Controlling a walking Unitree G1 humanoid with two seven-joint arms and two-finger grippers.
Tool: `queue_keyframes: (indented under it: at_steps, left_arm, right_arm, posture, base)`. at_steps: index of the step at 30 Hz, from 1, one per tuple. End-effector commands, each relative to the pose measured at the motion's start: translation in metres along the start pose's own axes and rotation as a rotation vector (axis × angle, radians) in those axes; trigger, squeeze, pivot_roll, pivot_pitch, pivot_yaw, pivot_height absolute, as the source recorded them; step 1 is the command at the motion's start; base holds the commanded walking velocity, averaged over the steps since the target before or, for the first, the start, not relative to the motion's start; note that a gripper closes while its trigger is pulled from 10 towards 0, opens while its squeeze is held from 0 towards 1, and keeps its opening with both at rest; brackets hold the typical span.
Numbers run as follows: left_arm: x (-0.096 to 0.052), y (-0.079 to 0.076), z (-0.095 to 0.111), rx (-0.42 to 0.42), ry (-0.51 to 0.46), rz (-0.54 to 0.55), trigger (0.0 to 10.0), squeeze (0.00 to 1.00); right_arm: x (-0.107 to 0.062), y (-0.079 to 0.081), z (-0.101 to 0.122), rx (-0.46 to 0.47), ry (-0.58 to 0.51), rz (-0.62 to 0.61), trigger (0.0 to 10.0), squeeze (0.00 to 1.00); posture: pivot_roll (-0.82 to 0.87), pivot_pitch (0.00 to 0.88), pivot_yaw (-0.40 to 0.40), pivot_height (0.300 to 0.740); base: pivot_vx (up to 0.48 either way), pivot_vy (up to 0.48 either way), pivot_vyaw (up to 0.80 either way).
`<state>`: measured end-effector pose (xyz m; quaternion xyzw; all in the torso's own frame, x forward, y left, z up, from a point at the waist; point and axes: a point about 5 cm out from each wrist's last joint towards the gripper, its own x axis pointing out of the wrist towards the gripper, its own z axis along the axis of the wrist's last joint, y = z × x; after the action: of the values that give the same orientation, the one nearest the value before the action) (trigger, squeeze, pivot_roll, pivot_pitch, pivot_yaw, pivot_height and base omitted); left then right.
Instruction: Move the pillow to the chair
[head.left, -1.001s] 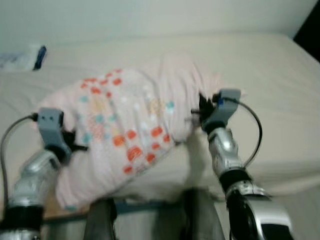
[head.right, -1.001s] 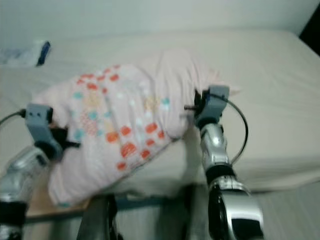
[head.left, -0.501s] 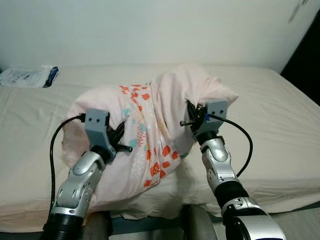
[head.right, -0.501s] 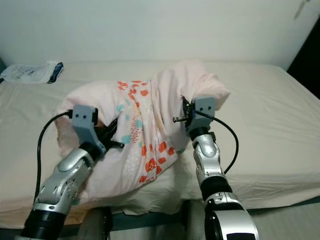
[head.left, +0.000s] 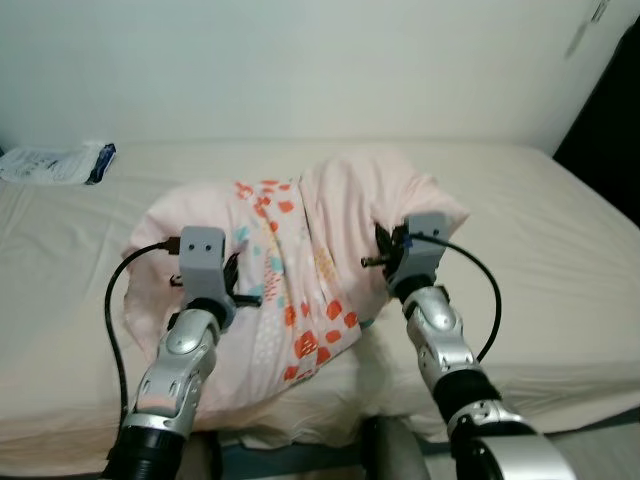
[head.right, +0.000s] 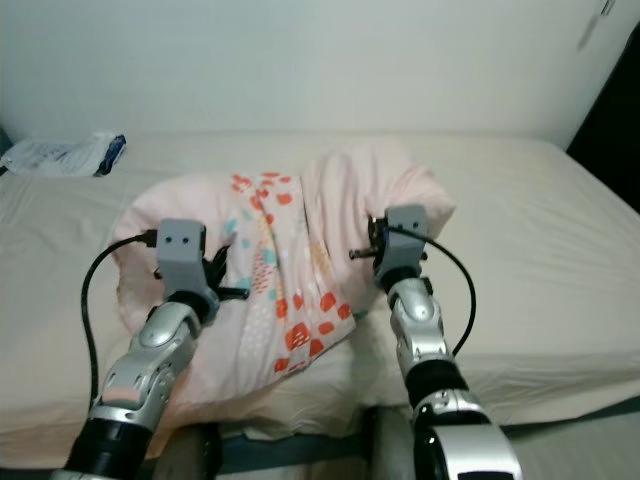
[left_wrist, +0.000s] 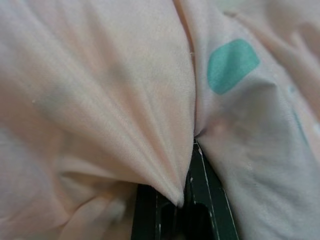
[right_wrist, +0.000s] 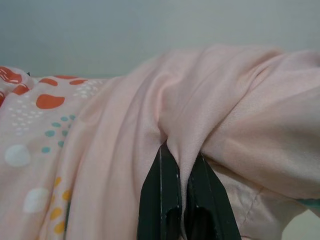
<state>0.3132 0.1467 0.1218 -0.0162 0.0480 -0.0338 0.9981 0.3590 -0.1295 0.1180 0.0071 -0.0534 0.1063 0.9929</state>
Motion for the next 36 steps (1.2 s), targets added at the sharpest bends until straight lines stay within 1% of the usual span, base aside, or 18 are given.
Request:
queue_keyframes:
  at_steps: [1, 3, 5, 6, 7, 9, 14, 18, 21, 23, 26, 27, 36]
  left_arm:
    - [-0.001, -0.006, -0.009, 0.008, 0.030, 0.004, 10.0, 0.00]
    - [-0.001, -0.006, -0.009, 0.008, 0.030, 0.004, 10.0, 0.00]
    - [-0.001, -0.005, -0.009, 0.004, 0.012, 0.042, 10.0, 0.00]
    - [-0.001, -0.005, -0.009, 0.004, 0.012, 0.042, 10.0, 0.00]
    - [-0.001, -0.007, -0.010, 0.025, -0.001, 0.024, 10.0, 0.00]
    - [-0.002, -0.008, -0.010, 0.028, -0.011, 0.022, 10.0, 0.00]
    - [-0.002, -0.008, -0.011, 0.029, -0.020, 0.028, 10.0, 0.00]
    - [0.000, -0.011, -0.007, 0.024, -0.034, 0.032, 10.0, 0.00]
    - [0.003, -0.015, -0.006, -0.023, -0.030, 0.034, 10.0, 0.00]
    - [0.004, -0.016, -0.005, -0.036, -0.036, 0.035, 10.0, 0.00]
    - [0.005, -0.016, -0.004, -0.030, -0.037, 0.033, 10.0, 0.00]
    - [0.005, -0.017, -0.004, -0.030, -0.039, 0.037, 10.0, 0.00]
    - [0.006, -0.017, -0.004, -0.019, -0.052, 0.035, 10.0, 0.00]
  right_arm:
    - [-0.004, 0.015, -0.013, -0.003, 0.067, 0.067, 10.0, 0.00]
    - [-0.004, 0.015, -0.013, -0.003, 0.067, 0.067, 10.0, 0.00]
    - [-0.005, 0.015, -0.013, -0.031, 0.055, 0.065, 10.0, 0.00]
    - [-0.005, 0.015, -0.013, -0.031, 0.055, 0.065, 10.0, 0.00]
    - [-0.005, 0.014, -0.012, -0.045, 0.054, 0.057, 10.0, 0.00]
    - [-0.005, 0.013, -0.012, -0.055, 0.054, 0.050, 10.0, 0.00]
    - [-0.005, 0.013, -0.011, -0.044, 0.047, 0.051, 10.0, 0.00]
    - [-0.005, 0.011, -0.011, -0.046, 0.047, 0.047, 10.0, 0.00]
    - [-0.006, 0.008, -0.011, -0.057, 0.052, 0.036, 10.0, 0.00]
    - [-0.007, 0.007, -0.011, -0.058, 0.055, 0.033, 10.0, 0.00]
    - [-0.007, 0.006, -0.012, -0.056, 0.058, 0.029, 10.0, 0.00]
    - [-0.008, 0.005, -0.013, -0.059, 0.065, 0.029, 10.0, 0.00]
    - [-0.005, 0.007, -0.011, -0.064, 0.065, 0.035, 10.0, 0.00]
  posture:
    - [0.04, 0.000, -0.111, 0.559]
    - [0.04, 0.000, -0.111, 0.559]
    - [0.05, 0.000, -0.113, 0.559]
    - [0.05, 0.000, -0.113, 0.559]
    - [0.04, 0.000, -0.108, 0.559]
    - [0.04, 0.000, -0.105, 0.559]
    - [0.04, 0.000, -0.100, 0.559]
    - [0.03, 0.000, -0.091, 0.569]
    - [0.02, 0.000, -0.090, 0.584]
    - [0.02, 0.000, -0.092, 0.594]
    - [0.02, 0.000, -0.095, 0.599]
    - [0.02, 0.000, -0.096, 0.609]
    - [0.03, 0.000, -0.105, 0.649]
  base:
    - [0.000, 0.000, 0.00]
    - [0.000, 0.000, 0.00]
    - [0.000, 0.000, 0.00]
    - [0.000, 0.000, 0.00]
    - [0.000, 0.000, 0.00]
    - [0.000, 0.000, 0.00]
    - [0.000, 0.000, 0.00]
    - [0.000, 0.000, 0.00]
    - [0.000, 0.000, 0.00]
    - [0.000, 0.000, 0.00]
    - [0.000, 0.000, 0.00]
    - [0.000, 0.000, 0.00]
    - [0.000, 0.000, 0.00]
